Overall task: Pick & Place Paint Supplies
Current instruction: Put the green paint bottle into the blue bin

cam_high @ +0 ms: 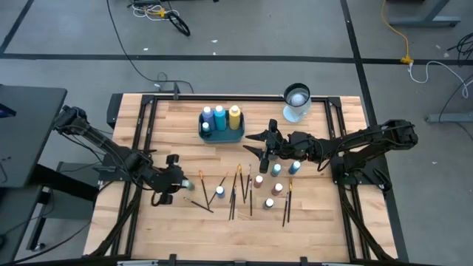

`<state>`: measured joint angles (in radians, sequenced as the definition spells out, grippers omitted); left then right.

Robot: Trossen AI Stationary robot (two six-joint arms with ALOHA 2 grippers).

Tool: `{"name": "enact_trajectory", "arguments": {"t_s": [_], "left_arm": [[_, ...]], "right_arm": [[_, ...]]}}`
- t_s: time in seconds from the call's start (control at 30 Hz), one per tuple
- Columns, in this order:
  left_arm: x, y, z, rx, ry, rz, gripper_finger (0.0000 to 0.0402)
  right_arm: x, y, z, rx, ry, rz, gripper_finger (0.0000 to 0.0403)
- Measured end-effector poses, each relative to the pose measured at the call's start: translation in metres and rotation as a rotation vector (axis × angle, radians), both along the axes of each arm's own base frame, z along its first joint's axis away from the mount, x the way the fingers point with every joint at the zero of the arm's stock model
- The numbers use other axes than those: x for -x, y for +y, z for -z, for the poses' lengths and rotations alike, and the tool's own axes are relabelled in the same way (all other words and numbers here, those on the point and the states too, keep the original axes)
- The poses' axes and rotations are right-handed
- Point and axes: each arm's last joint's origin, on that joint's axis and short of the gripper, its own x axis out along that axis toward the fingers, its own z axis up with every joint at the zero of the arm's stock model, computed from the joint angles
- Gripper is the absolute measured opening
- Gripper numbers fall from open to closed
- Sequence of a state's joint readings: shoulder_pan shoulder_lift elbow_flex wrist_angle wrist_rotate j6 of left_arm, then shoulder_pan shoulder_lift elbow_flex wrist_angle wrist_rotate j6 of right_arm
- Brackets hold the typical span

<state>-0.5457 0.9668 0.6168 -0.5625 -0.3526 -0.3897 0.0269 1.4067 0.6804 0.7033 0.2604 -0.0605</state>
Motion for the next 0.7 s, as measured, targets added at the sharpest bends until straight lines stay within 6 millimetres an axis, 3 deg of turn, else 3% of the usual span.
{"name": "enact_trajectory", "arguments": {"t_s": [0.2,0.4,0.53,0.7], "left_arm": [[-0.014,0.013,-0.034,-0.103,-0.14,-0.114,0.0128],[-0.032,0.048,-0.061,-0.13,-0.271,-0.376,0.013],[-0.045,0.075,-0.068,-0.148,-0.332,-0.387,0.0129],[-0.062,0.104,-0.062,-0.132,-0.324,-0.401,0.0134]], "right_arm": [[0.0,0.0,0.0,0.0,-0.003,0.0,0.017],[0.0,0.0,-0.001,0.0,-0.007,0.0,0.017],[0.0,0.0,-0.001,0.0,-0.009,0.0,0.017],[0.0,0.0,-0.001,0.0,-0.009,0.0,0.017]]}}
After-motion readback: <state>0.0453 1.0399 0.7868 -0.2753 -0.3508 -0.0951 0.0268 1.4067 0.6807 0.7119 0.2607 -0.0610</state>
